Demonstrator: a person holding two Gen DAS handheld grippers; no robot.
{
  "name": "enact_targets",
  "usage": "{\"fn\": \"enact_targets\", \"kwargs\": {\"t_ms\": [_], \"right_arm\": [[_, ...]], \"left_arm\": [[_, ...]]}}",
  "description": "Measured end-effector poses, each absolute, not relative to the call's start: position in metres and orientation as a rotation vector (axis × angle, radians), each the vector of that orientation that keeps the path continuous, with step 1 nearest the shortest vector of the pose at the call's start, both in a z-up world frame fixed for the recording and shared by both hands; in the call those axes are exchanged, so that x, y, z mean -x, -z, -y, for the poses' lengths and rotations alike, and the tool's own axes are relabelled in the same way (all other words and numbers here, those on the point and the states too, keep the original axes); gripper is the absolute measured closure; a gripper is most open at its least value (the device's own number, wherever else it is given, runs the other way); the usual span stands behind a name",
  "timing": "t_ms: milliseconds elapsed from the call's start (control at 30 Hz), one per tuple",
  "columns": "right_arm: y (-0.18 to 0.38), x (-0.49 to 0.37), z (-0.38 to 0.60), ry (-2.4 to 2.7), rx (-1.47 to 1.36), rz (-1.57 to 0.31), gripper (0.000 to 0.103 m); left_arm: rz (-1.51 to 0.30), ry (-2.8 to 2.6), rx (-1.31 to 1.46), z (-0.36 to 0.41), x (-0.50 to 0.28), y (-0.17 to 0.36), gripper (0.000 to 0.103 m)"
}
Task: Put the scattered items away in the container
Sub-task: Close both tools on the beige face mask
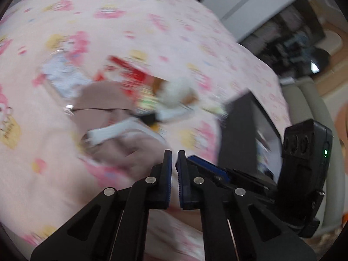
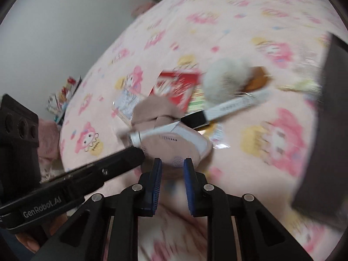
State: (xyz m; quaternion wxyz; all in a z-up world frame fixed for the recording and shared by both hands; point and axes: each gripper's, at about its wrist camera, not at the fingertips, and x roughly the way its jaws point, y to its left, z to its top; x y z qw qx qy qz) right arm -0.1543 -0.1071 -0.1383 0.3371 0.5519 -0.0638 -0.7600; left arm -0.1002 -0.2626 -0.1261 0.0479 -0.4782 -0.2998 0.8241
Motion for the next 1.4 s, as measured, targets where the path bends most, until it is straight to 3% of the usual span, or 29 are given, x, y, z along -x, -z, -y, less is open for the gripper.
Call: {"fn": "enact_targets", "kwargs": {"t_ms": [100,400,700,733,800,867,967,1067,1133,1200,1400], "right_arm": [[0.122,0.147,0.07,2.055,-1.409,0.192,0.085],[0.112,0.109,-0.06,2.245,-1.41,0.261,0.085],[0.101,0.108,-0.072,2.286,-1.365,0.284,0.082],[0.101,0.109,-0.065,2.279,-1.364,0.266,0.08],[0.102,0.113,-0.05,2.26,-1.369,0.231,0.073],[0.106,0.118,-0.033,2.239,-1.38,0.201,0.069],[0.117,0.131,-0.002,2.194,-1.411,0.164,0.067],[0.13,0.145,0.03,2.154,-1.452,0.148,0.066],[0.142,0.154,0.052,2.124,-1.484,0.13,0.06],[0.151,0.162,0.069,2.094,-1.514,0.12,0.059],[0.182,0.177,0.117,1.973,-1.593,0.088,0.052]], "left_arm": [[0.78,-2.49,1.434,0.212,0.099,0.11,0.1],[0.603,-2.36,1.463,0.084,0.1,0.111,0.101],[0.543,-2.437,1.503,0.094,0.105,0.106,0.1],[0.557,-2.448,1.512,0.103,0.106,0.107,0.097],[0.591,-2.484,1.539,0.125,0.107,0.109,0.076],[0.655,-2.53,1.565,0.155,0.107,0.114,0.065],[0.704,-2.608,1.625,0.197,0.112,0.124,0.063],[0.752,-2.65,1.703,0.237,0.118,0.135,0.05],[0.822,-2.646,1.733,0.259,0.118,0.145,0.049],[0.859,-2.63,1.781,0.278,0.12,0.157,0.039],[1.012,-2.478,1.906,0.307,0.127,0.201,0.036]]}}
